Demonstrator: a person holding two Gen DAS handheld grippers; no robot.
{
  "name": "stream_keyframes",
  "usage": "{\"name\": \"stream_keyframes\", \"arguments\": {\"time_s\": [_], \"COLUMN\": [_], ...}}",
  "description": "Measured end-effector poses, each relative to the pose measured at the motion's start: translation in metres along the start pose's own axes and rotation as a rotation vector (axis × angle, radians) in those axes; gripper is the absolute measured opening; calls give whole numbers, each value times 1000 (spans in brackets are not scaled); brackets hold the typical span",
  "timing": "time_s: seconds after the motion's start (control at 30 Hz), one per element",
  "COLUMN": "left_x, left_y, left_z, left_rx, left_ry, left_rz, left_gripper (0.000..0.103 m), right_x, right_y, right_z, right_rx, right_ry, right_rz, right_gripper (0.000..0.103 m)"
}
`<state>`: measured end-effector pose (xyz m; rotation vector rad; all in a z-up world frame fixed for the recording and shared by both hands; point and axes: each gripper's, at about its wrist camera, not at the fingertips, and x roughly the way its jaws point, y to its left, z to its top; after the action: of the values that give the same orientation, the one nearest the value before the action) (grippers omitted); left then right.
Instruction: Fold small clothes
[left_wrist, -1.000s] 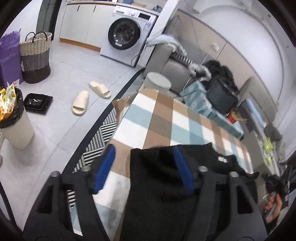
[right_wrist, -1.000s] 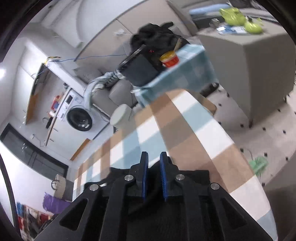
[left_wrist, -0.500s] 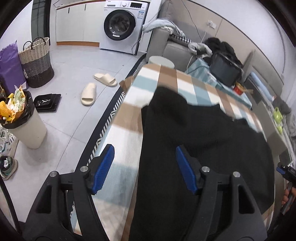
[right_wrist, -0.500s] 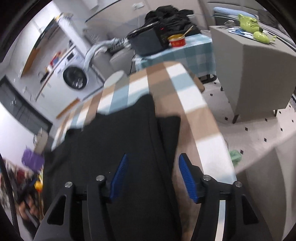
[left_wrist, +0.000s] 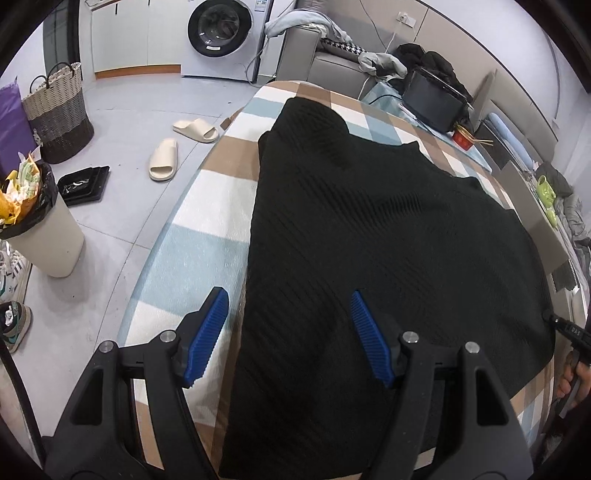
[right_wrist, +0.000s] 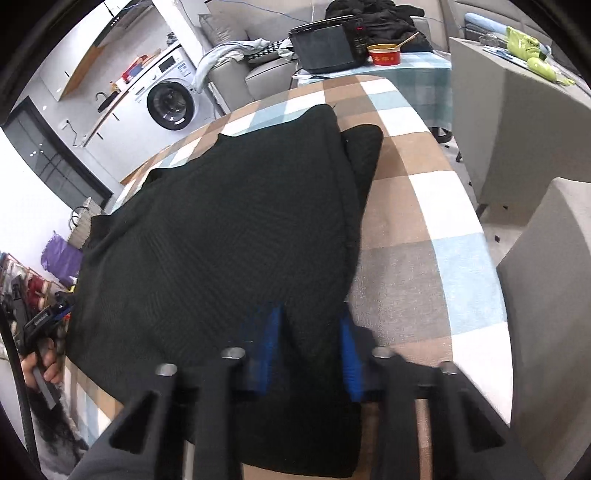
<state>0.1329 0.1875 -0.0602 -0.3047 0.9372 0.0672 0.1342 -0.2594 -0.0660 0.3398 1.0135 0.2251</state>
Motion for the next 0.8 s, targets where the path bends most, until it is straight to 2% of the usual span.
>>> {"name": "stream_keyframes", "arguments": {"time_s": [0.1,0.2,0.3,0.4,0.53,0.57,0.73,0.8], "left_x": [-5,-12,-12,-13,-19,-20,-25,-27], "left_y": [3,4,6,7,3,2,3,12], "left_z": [-2,-3,-4,-3,-10,-13,-30,-36], "left_rx": [-13,-5,-2,-1,35,48,101,108], "left_ry": [2,-12,-4,8,15,20,8,-6], "left_rz": [2,11,16,21,9,11,65,126], "left_gripper": [66,66,66,66,66,66,66,66], "right_x": [-15,-30,-22,-16,-25,-26,-25,-25], "right_y": [3,8,8,4,3,3,-3,-4], "right_z": [-1,-4,-9,-10,-10,-10,-16,-20], "right_rx": [-3,-8,-16,19,19,16,24,5], "right_ry": [-54,-77,-31,-6,-43,-47,-22,-3], "right_rz": [13,25,-16,-26,-51,-53,-95,-96], "right_gripper": [8,7,8,16,40,43,48,56]}}
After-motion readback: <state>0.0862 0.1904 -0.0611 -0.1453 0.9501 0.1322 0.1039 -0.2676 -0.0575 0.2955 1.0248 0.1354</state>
